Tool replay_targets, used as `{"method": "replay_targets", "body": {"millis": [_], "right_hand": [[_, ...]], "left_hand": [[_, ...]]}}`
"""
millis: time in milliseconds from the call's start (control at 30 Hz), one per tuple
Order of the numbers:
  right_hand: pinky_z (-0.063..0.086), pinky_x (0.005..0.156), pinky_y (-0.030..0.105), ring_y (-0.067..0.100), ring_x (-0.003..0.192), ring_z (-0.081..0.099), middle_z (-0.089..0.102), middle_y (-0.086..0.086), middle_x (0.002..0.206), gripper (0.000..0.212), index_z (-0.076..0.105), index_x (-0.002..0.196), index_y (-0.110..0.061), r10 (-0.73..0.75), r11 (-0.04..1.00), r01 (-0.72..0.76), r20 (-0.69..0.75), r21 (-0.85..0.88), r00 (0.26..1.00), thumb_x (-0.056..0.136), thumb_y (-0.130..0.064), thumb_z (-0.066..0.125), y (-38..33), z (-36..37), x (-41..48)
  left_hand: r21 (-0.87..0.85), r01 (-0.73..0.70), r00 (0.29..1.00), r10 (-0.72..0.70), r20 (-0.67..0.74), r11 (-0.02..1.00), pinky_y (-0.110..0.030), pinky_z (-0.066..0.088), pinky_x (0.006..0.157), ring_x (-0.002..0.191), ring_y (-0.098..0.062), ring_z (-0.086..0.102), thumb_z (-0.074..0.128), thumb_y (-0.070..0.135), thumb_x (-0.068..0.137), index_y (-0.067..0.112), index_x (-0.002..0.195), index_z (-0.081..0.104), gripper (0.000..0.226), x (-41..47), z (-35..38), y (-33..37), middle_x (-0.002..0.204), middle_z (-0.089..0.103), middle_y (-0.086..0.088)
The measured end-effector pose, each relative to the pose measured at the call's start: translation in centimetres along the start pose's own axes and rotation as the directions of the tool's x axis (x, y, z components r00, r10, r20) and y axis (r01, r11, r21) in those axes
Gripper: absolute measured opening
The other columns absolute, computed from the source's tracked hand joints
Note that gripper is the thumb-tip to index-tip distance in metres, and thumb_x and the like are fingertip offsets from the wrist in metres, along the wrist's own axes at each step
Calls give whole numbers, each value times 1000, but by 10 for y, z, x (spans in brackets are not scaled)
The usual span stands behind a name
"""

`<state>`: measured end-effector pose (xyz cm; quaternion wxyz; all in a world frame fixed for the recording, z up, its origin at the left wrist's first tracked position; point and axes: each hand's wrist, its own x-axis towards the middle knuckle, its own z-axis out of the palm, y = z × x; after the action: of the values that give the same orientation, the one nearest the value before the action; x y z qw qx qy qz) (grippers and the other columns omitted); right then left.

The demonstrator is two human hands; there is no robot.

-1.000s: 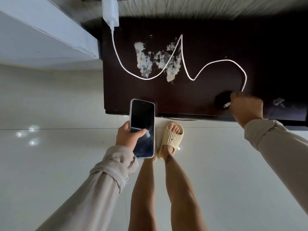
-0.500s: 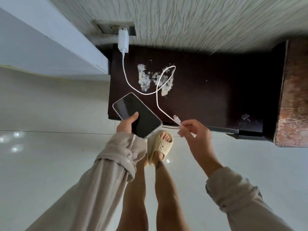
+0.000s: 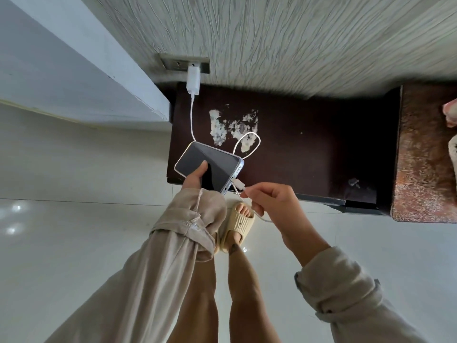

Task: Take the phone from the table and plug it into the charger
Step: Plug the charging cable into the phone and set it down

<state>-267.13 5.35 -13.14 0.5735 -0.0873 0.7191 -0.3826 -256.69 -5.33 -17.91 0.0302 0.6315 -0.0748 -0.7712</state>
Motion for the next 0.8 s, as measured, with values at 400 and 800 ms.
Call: {"method": "replay_targets", "body": {"millis": [400,800], "right_hand": [[37,39,3,-1,31,43,50,-10,32,30,65,59,-16,14,998,-16,-37,-68,999,87,-14,56,-2,0,-2],[37,40,6,-1,35,44,51,-5,43,31,63,61,-22,-56,995,46,-120,-86,991,88,-10,53,6,10,-8]], "left_hand": [[-28,-49,998,48,-26,998,-36,47,75,90,-27,62,44,41,91,5,129,48,52,0,0,-6,115,65,-16],[196,-210,976,217,-18,958,-50,41,107,122,-35,51,51,28,90,11,136,38,51,-3,9,9,136,51,-19]]}}
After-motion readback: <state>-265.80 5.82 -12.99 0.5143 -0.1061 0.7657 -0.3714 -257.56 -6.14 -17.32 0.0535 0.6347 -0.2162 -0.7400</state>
